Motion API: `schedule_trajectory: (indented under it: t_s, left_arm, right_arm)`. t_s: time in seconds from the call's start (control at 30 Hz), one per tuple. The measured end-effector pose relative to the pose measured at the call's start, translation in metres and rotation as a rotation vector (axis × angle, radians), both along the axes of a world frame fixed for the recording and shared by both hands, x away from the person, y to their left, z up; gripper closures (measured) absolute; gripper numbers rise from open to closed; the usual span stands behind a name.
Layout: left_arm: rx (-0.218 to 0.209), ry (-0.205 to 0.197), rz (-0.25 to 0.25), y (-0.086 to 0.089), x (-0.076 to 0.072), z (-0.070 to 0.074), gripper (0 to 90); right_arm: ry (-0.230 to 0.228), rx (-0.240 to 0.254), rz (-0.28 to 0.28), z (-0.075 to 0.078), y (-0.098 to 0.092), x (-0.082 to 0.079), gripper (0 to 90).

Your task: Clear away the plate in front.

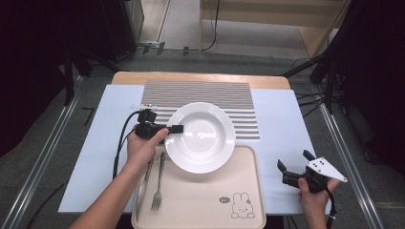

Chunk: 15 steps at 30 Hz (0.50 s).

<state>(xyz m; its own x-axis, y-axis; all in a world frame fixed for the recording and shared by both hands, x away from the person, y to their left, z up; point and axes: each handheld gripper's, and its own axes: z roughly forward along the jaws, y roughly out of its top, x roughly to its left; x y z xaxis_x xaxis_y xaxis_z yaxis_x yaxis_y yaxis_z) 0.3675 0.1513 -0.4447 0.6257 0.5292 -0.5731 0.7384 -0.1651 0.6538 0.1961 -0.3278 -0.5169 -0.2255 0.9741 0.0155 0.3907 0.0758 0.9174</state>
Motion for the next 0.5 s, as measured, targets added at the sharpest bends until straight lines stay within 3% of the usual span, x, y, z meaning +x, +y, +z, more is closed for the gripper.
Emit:
schedule_trajectory:
  t_s: [0.5]
  left_arm:
    - [-0.01,0.039,-0.045,-0.001,-0.028,-0.014,82.5]
  right_arm:
    - [-0.003,0.001,0.0,0.0,0.0,0.0,0.0]
